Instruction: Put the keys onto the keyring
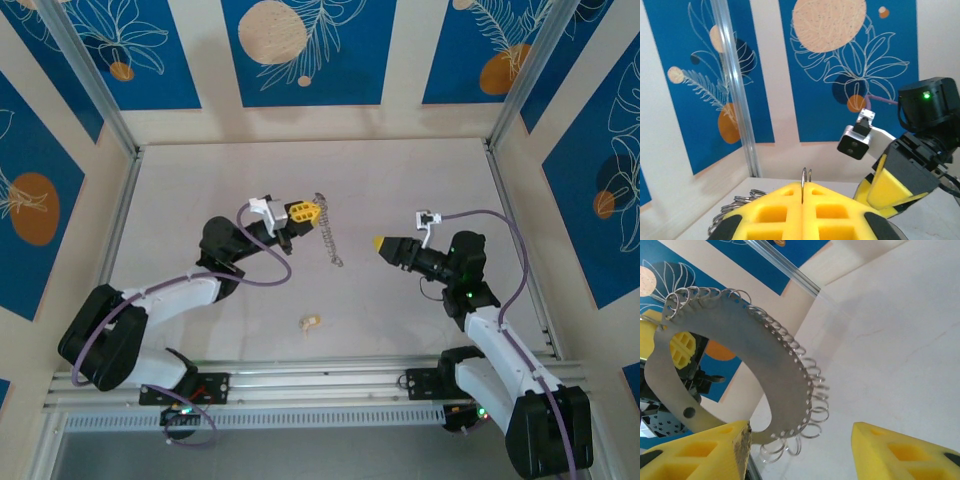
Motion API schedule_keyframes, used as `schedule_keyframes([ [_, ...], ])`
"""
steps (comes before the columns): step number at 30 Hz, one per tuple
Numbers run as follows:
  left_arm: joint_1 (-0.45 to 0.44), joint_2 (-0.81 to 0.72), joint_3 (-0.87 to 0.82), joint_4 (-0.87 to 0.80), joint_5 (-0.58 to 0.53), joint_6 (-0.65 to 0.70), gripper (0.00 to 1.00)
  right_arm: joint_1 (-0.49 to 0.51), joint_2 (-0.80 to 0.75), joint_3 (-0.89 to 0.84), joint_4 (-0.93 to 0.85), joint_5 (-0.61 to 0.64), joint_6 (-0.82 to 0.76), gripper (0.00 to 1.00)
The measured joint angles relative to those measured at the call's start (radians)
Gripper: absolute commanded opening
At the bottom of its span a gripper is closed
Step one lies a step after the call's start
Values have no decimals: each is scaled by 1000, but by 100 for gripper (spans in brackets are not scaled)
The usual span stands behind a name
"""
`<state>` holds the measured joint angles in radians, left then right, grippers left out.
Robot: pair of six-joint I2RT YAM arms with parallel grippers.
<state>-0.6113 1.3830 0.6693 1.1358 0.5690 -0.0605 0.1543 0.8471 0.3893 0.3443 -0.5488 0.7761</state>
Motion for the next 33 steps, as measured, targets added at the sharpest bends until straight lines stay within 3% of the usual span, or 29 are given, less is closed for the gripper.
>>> schedule_keyframes([
  [8,0,14,-1,-53,-115,-25,0,142,-9,-17,-161,61,-22,56],
  [20,36,13,-73,-116,-238,-124,0,470,11,-72,-312,374,57,55],
  [27,69,5,-74,-136,-259,-125,0,656,186,-8,-371,571,145,50],
  [33,116,-16,-97,-135,-278,-130,0,797,423,199,-444,711,195,38],
])
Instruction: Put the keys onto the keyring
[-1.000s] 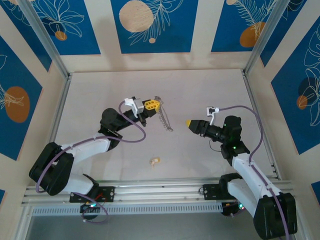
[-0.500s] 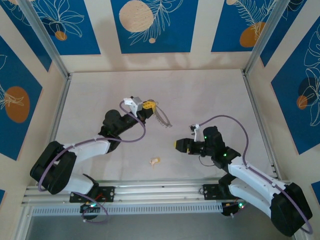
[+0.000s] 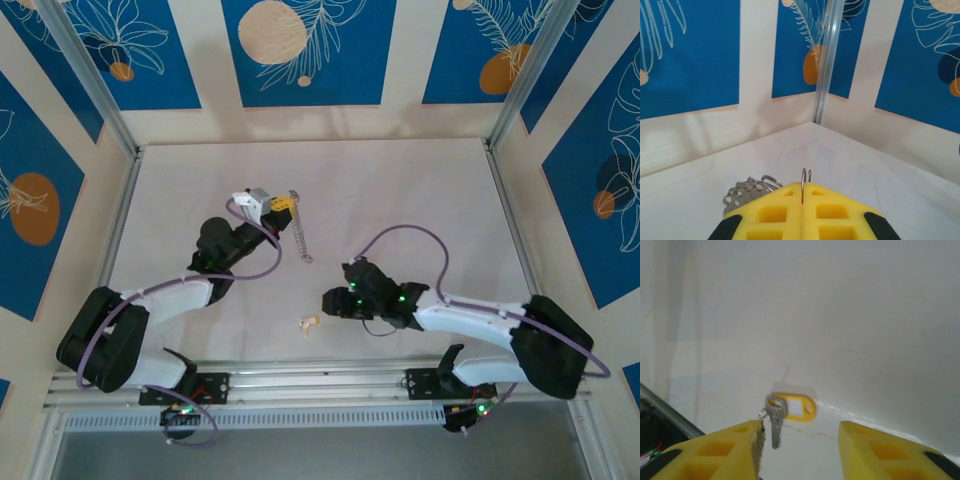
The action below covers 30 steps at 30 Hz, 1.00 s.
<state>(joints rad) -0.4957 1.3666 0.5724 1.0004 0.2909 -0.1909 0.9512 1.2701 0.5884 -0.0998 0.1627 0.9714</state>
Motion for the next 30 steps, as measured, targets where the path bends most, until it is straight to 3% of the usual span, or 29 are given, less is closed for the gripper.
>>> schedule_keyframes([
  [14,78,-34,-34,9,-29,-21,0,173,347,322,-223,156,140,29],
  [30,114,-33,-43,68,-23,-57,0,214,466,431,-307,171,189,25],
])
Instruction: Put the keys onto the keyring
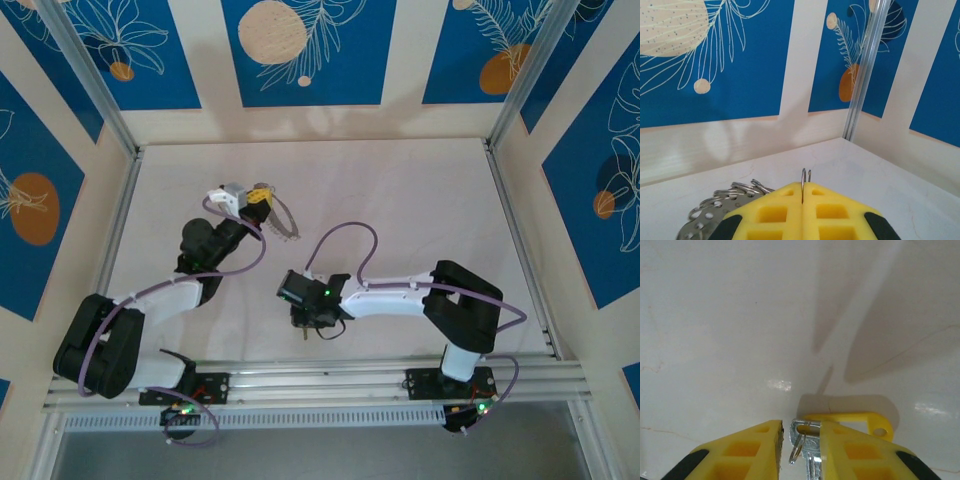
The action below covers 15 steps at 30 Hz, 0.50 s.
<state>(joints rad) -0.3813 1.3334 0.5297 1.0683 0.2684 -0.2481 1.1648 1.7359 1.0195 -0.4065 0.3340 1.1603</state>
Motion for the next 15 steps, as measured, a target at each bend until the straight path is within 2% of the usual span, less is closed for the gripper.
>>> schedule_keyframes([
  [7,8,11,-2,36,12,-16,0,2,28,11,-3,-1,0,22],
  [15,12,34,-2,60,23,-35,0,7,35,19,-3,-2,6,9],
])
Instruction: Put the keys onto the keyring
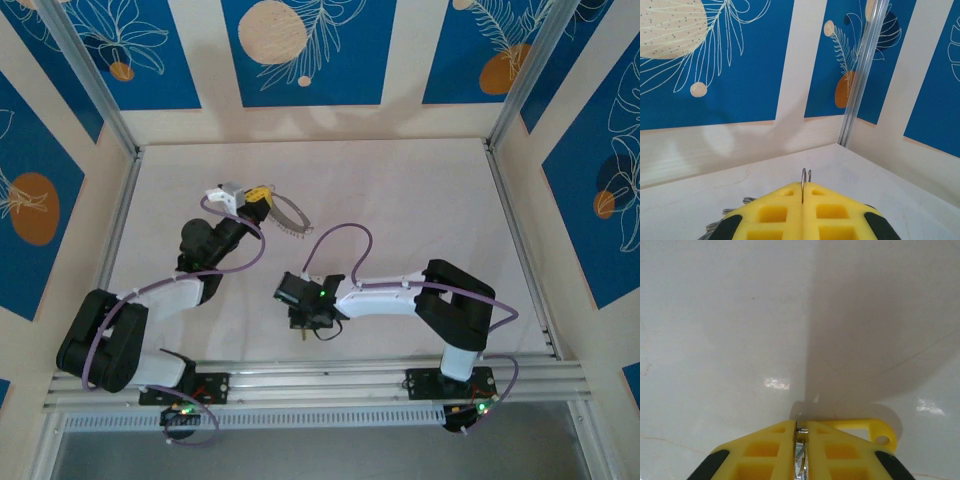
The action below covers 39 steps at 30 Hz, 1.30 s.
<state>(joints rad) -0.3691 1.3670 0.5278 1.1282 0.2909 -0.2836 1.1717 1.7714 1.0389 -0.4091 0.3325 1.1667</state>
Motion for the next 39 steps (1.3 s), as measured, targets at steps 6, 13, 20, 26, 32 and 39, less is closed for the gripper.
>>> schedule_keyframes([
  [6,1,14,0,9,10,-6,0,0,0,0,-1,1,5,0],
  [13,3,14,0,9,33,-10,0,-47,-96,-56,-4,11,-17,0],
  [20,3,12,2,-10,95,-33,0,-215,-312,-163,25,31,-95,0],
  [26,2,8,13,-39,159,-72,0,-381,-449,-299,126,-16,-182,0],
  [32,-10,-7,44,-75,226,-108,0,-547,-566,-425,262,-161,-278,0],
  [39,-69,-41,87,-148,317,-96,0,-764,-697,-532,458,-421,-359,0],
])
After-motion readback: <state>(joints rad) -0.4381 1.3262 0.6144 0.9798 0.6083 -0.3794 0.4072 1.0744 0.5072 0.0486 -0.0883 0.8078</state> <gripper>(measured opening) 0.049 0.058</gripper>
